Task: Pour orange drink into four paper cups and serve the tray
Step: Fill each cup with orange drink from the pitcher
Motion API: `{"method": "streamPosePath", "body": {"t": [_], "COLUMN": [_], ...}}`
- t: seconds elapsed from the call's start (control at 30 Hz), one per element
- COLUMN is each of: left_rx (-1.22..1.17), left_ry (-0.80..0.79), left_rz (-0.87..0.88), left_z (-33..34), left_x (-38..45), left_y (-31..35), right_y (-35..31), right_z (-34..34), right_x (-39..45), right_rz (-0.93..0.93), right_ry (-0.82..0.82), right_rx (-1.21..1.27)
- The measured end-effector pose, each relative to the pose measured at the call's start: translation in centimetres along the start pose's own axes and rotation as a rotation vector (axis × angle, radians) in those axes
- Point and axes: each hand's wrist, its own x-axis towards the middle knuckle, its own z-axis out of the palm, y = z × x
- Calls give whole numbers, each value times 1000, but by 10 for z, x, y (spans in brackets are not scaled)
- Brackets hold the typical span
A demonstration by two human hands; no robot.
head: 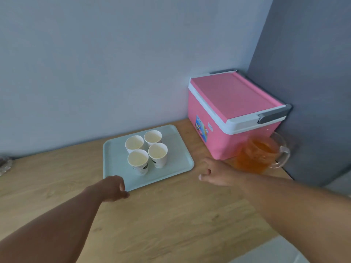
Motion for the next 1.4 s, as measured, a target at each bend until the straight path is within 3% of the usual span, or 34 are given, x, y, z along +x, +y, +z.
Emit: {"method": "streamPosePath", "body": {"t": [0.33, 0.7, 0.97, 1.2, 1.4], "left_rx": [-74, -300, -551, -1065, -1185], "left_ry": [-65, 52, 225, 114, 123], "left_rz": [215, 259, 180, 107, 77], "left_z": [9, 15, -6, -10, -4], "left_x": [11, 22, 30, 39, 43], "left_y": [125, 281, 384, 422, 431], "right_y": [92, 206, 199, 174, 173], "right_z": [-15, -81, -111, -108, -98], "right_x": [-105, -122, -91, -91, -92], "right_rz": [285, 377, 243, 109, 155], "right_ry": [-23, 268, 546, 539, 569], "right_rx": [73, -28, 327, 516, 584]}}
